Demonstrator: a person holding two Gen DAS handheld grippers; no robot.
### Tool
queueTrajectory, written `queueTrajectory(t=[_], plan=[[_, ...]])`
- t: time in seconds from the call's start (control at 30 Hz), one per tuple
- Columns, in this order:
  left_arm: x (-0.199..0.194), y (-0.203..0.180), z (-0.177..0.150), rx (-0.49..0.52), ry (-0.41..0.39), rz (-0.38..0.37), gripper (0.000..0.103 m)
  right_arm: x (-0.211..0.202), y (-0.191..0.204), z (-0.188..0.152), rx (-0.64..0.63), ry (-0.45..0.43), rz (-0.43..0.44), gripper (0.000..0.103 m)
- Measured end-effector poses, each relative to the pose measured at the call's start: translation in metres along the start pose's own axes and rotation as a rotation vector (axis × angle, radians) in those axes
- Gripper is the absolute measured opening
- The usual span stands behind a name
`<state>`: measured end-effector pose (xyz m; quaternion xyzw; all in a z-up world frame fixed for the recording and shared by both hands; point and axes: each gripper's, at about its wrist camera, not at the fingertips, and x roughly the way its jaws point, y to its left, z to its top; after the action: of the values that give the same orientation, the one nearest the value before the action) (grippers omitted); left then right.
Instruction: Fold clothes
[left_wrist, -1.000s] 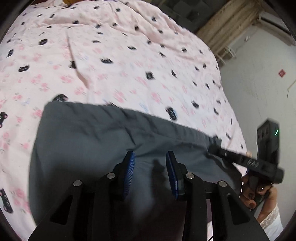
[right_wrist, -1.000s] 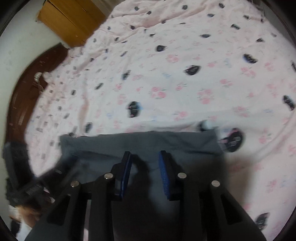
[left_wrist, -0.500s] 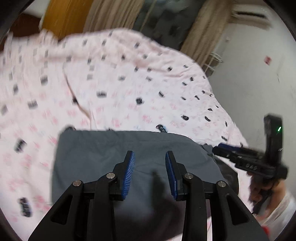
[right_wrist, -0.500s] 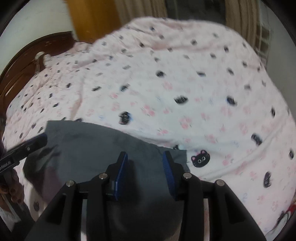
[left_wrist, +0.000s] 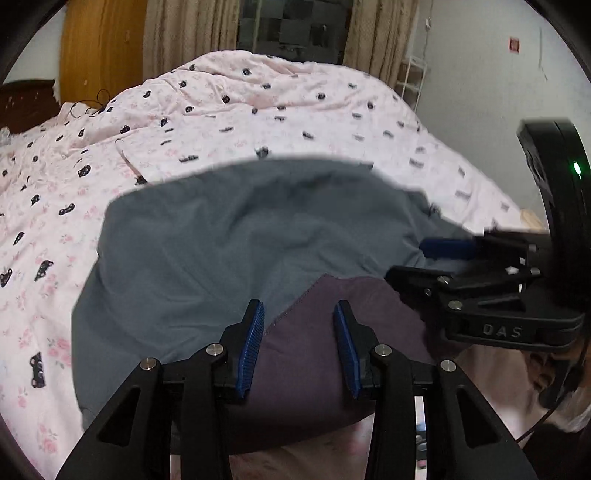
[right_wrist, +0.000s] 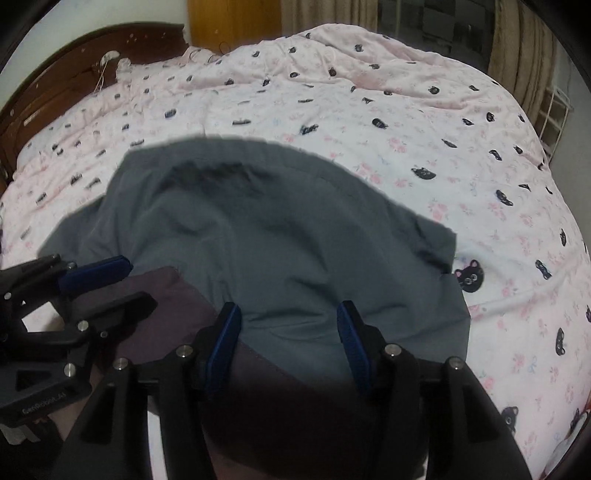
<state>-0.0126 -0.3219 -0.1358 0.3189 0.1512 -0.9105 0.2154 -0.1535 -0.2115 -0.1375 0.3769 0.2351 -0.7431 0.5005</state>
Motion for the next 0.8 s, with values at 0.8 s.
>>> queueTrajectory(t=[0.8], plan=[[0.028,-0.014,-0.023,0.049,-0.066,0.105,0.037,-0.027,-0.099,-0.117,0.876,-0.045,0.547,0.063]])
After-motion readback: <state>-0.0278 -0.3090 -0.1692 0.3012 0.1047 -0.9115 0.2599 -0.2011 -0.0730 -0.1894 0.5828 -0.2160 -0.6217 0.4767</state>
